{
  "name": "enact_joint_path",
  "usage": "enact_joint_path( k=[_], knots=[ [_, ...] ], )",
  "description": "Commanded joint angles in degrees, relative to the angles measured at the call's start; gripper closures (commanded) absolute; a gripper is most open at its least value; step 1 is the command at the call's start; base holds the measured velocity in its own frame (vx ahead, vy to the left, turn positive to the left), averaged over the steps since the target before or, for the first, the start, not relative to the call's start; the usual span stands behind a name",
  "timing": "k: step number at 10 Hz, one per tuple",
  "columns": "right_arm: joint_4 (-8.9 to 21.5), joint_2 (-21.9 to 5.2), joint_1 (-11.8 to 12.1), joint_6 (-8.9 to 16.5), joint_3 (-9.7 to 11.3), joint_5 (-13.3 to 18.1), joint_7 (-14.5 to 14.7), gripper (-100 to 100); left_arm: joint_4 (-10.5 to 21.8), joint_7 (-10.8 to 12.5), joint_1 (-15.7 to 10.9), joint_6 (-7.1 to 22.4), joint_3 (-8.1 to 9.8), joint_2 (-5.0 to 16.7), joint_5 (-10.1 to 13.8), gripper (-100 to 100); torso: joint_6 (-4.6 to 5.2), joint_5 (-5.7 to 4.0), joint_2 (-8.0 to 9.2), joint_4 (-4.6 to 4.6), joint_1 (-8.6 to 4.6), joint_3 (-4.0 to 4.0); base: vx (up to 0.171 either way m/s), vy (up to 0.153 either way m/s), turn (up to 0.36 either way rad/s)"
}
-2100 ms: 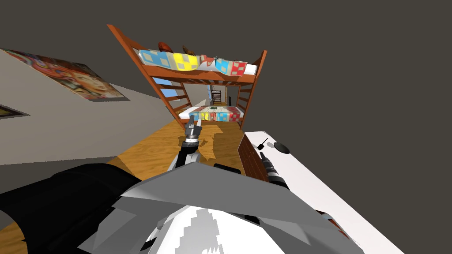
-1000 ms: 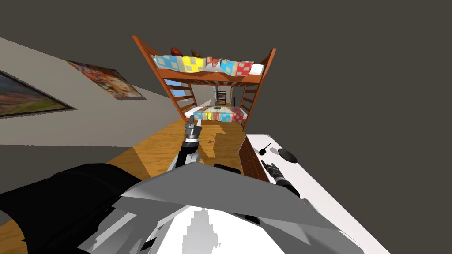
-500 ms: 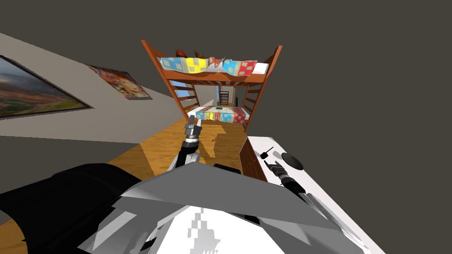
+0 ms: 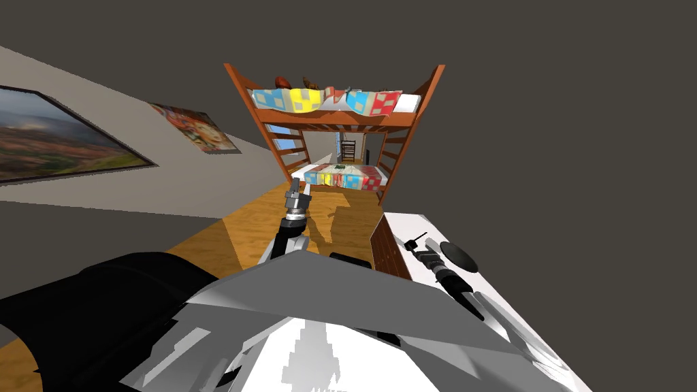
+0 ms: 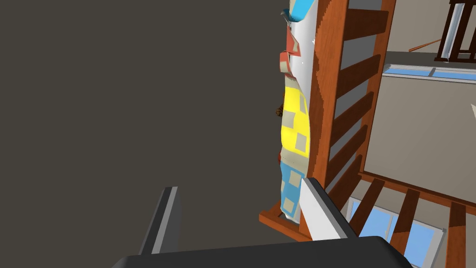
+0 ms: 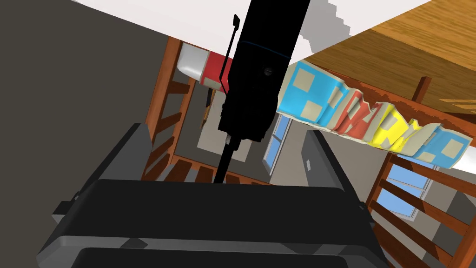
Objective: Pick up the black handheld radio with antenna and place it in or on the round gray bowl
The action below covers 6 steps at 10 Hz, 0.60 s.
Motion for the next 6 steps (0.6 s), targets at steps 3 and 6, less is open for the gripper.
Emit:
enact_joint_path(
  k=[3, 6],
  knots=[
    [1.04, 1.11, -0.85, -0.03, 0.05, 0.32, 0.55, 100, 0.00, 0.00, 0.00, 0.00, 0.00, 0.00, 0.00, 0, 0.00, -0.01, -0.04, -0.01, -0.04, -0.02, 0.022, -0.009, 0.025],
    [1.03, 1.10, -0.85, -0.01, 0.01, 0.29, 0.49, 100, 0.00, 0.00, 0.00, 0.00, 0.00, 0.00, 0.00, 0, -0.02, -0.01, 0.05, 0.00, -0.02, 0.02, 0.000, 0.000, 0.000]
  ],
)
